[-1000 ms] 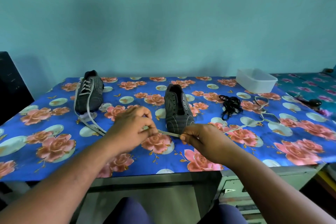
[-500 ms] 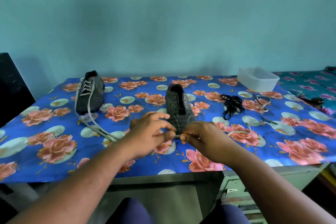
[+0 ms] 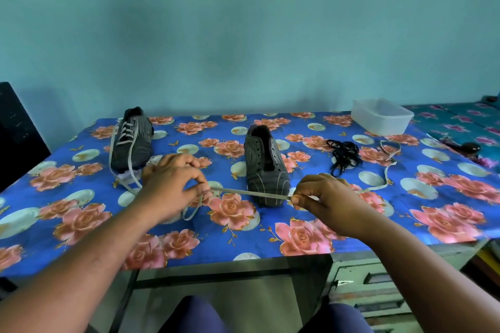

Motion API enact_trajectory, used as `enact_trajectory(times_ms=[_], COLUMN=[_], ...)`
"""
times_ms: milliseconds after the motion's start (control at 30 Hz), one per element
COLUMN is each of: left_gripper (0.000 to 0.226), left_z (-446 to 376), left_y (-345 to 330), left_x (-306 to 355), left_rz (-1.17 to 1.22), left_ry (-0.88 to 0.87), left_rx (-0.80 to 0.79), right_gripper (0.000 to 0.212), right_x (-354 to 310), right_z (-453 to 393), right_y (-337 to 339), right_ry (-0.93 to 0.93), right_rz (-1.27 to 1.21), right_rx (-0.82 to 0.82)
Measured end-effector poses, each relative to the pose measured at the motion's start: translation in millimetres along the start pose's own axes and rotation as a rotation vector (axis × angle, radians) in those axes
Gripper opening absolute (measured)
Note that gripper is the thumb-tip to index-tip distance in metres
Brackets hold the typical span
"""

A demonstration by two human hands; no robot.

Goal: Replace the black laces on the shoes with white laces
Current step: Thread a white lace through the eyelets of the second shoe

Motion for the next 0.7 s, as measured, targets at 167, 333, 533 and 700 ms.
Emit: enact_trajectory(times_ms=[167, 333, 533, 700], left_gripper=[0.066, 0.059, 0.010, 0.018], left_z=[-0.6, 1.3, 3.7, 4.4], left_y=[-8.8, -32.9, -31.9, -16.6], left_x=[27.3, 83.2, 89.3, 63.5], left_rz=[-0.145, 0.223, 0.189, 0.022], left_ry=[-0.024, -0.239, -0.258, -0.207], left_rx=[-0.059, -0.131, -0.052, 0.034], right_gripper=[0.026, 0.027, 0.032, 0.023], right_x=[-13.0, -33.8, -37.0, -24.1], right_z=[-3.2, -11.0, -9.8, -4.6], right_y=[-6.7, -13.5, -13.1, -4.8], right_ry=[0.034, 0.096, 0.115, 0.068], right_rz=[0.015, -0.031, -0.049, 0.021], right_rx=[-0.020, -0.035, -0.051, -0.028])
Point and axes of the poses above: each hand's wrist, its own z-axis away from the middle knuckle, its own y-axis out of the back of the hand, x = y × z, the point moved 3 cm from there along -z, towards the middle knuckle, and after that the axes turned 2 degrees about x, right-handed, at the moved point
